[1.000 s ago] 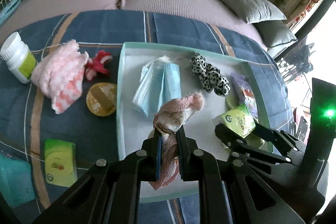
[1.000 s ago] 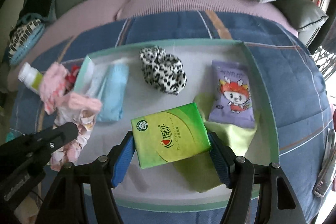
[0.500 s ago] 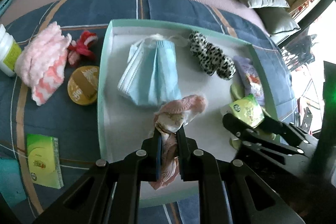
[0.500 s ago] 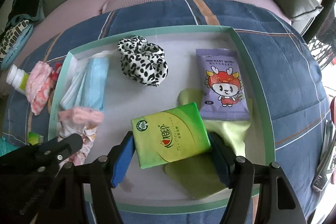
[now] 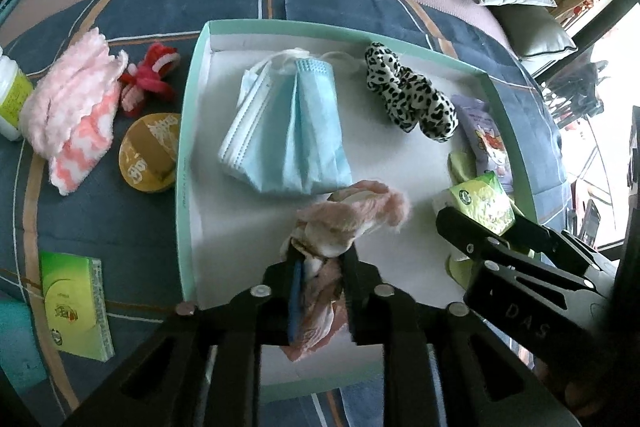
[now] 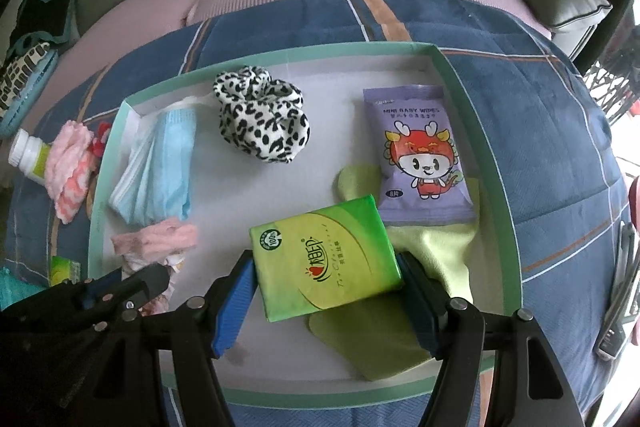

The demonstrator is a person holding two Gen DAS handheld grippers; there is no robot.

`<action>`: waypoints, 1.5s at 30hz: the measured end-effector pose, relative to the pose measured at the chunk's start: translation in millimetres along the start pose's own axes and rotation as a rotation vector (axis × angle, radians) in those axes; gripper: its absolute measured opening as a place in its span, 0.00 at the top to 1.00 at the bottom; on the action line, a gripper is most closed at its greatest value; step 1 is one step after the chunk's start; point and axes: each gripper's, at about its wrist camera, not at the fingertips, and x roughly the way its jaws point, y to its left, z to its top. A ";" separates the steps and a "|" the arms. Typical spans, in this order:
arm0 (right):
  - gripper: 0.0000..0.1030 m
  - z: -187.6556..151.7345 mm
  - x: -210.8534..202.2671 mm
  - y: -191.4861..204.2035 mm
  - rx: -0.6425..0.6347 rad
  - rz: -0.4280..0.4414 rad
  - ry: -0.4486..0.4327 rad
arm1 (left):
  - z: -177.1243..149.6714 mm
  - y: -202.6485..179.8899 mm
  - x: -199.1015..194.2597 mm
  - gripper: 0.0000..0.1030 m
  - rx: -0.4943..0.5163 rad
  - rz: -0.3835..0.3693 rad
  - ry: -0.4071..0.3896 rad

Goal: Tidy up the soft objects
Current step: 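Release the pink fabric into the tray with the left tool while the right tool releases the tissue pack, then withdraw both tools from the tray toward the remaining pile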

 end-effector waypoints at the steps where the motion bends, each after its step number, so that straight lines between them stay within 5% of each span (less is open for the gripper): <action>1: 0.30 0.2 -1.7 -0.4 0.004 0.003 -0.005 | 1.3 -0.2 -2.3 0.71 0.003 -0.002 -0.002; 9: 0.29 5.0 -16.4 -4.6 0.036 0.024 -0.050 | 6.6 -3.9 -29.2 0.65 0.009 -0.014 -0.056; 14: 0.28 8.8 -40.6 -4.2 0.044 0.061 -0.134 | 7.8 2.5 -53.9 0.52 0.001 -0.010 -0.120; 16: 0.26 9.1 -45.8 -3.3 0.042 0.067 -0.152 | 9.4 5.4 -62.5 0.40 -0.006 0.004 -0.147; 27: 0.25 7.9 -43.4 5.6 0.001 0.043 -0.136 | 13.3 33.8 -69.6 0.25 -0.075 0.086 -0.196; 34: 0.01 8.3 -41.5 3.4 0.012 0.031 -0.163 | 14.9 50.4 -72.1 0.00 -0.116 0.157 -0.258; 45: 0.00 9.4 -38.9 1.5 0.030 0.019 -0.174 | 14.4 64.7 -72.2 0.00 -0.152 0.212 -0.273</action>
